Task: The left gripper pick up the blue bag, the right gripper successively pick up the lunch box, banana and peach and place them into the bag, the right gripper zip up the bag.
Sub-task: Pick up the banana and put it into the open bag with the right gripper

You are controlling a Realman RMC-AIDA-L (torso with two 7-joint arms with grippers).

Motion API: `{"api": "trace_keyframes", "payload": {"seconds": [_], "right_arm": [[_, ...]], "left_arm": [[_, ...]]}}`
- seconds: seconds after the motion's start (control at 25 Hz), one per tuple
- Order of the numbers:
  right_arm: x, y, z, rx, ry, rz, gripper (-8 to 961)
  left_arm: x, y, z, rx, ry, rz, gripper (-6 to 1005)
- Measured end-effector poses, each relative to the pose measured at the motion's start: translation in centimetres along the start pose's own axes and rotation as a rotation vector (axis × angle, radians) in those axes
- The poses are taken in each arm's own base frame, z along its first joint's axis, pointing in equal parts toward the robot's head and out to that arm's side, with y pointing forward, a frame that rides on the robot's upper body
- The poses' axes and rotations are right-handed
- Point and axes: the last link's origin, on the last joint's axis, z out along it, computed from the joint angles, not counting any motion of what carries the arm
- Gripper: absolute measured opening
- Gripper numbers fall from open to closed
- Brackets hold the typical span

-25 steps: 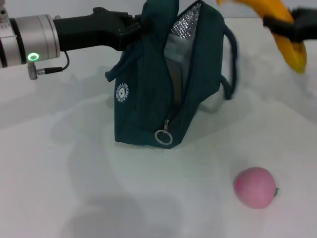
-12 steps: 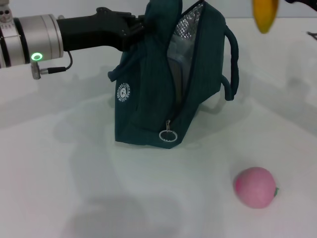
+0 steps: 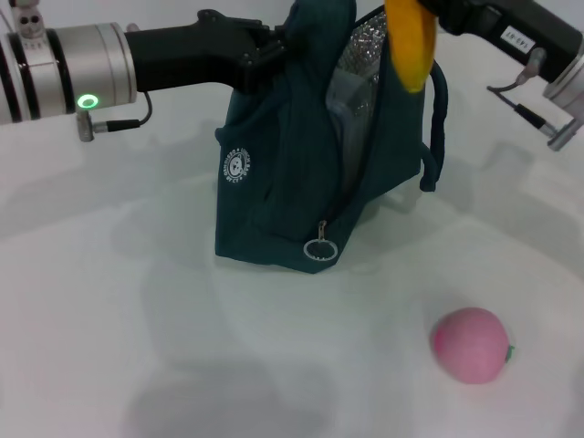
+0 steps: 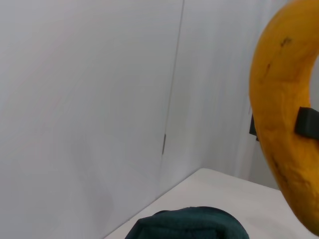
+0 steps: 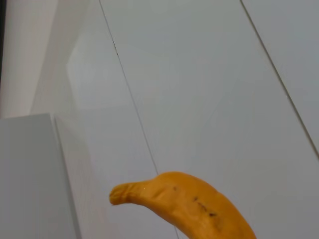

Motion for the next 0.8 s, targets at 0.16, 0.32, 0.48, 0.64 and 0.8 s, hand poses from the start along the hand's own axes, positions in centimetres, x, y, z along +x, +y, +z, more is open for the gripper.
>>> {"api": "trace_keyframes", "payload": {"seconds": [0.16,0.32,0.48,0.64,0.8], "right_arm": [[0.6,0.8,0.8,-0.018,-0.014,-0.031,428],[1.3,1.5,1.8,-0.027,0.009,-0.049,427],[2.4,1.4,2.7,0.004,0.057,-0.062,427],[3.2,1.5,3.3,0.029,0.090,-0.080,427],[4.0,1.6,3.9,0.034,0.140,-0.111,427]], "left_arm": [[0.0,0.1,0.2,-0.004,0.001,0.001,110],[-0.1,0.2,0.2,-0.006,0.000,-0.003,110],[-0.1,0.3,0.3,-0.010,-0.003,-0.002,110],[-0.2,0.3,0.4,-0.013,-0.006,-0.001,110],[-0.2,0.4,0.4,-0.015,-0.010,0.000,110]]}}
